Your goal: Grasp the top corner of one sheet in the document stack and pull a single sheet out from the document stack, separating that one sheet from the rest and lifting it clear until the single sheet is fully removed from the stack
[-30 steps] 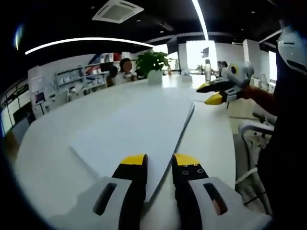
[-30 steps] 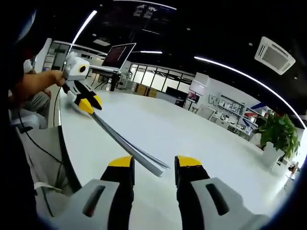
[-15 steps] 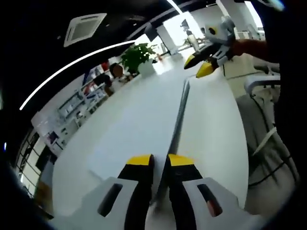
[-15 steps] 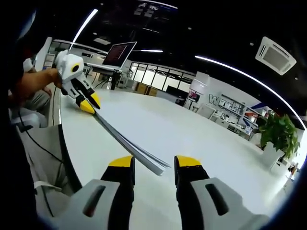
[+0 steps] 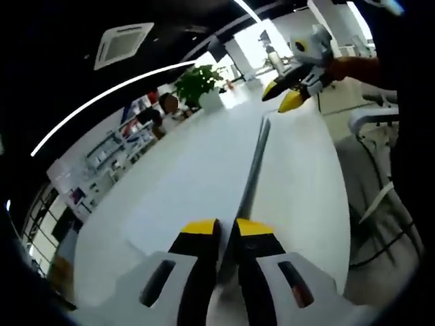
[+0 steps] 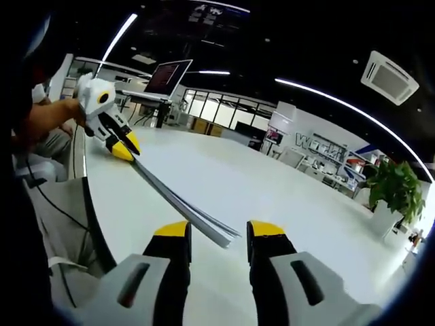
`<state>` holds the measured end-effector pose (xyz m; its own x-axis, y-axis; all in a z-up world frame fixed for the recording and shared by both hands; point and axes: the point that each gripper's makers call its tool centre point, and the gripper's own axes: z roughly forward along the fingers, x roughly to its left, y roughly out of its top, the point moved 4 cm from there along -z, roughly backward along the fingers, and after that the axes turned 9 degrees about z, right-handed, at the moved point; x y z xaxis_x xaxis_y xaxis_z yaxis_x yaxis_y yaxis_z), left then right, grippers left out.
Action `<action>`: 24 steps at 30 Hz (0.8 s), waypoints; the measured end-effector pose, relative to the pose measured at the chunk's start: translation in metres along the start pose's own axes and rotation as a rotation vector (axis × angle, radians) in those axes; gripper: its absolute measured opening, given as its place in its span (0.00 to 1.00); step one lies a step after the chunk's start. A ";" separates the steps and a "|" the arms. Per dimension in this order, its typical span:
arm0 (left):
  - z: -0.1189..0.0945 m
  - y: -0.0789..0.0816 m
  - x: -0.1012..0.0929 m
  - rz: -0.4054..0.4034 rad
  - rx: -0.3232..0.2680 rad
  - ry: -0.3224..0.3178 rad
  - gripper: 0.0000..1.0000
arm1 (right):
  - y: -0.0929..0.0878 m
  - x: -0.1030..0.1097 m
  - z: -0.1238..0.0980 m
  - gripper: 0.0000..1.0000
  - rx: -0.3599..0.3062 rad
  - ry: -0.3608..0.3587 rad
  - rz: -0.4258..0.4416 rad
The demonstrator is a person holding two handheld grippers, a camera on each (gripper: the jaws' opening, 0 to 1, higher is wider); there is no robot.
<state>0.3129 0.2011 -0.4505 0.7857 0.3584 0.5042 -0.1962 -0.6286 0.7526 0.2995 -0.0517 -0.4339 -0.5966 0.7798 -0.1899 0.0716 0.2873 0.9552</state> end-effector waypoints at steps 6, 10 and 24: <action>-0.001 -0.001 0.007 -0.084 -0.022 -0.055 0.14 | 0.000 0.000 -0.001 0.33 0.001 -0.002 0.002; -0.002 -0.002 0.009 -0.217 -0.050 -0.116 0.14 | 0.000 0.000 -0.001 0.33 0.001 -0.002 0.002; -0.001 -0.010 0.022 -0.570 -0.127 -0.278 0.14 | 0.002 0.002 0.001 0.32 -0.003 0.002 0.002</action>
<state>0.3314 0.2156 -0.4465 0.9065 0.4089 -0.1055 0.2424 -0.2993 0.9229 0.2991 -0.0488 -0.4328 -0.5977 0.7795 -0.1874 0.0706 0.2840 0.9562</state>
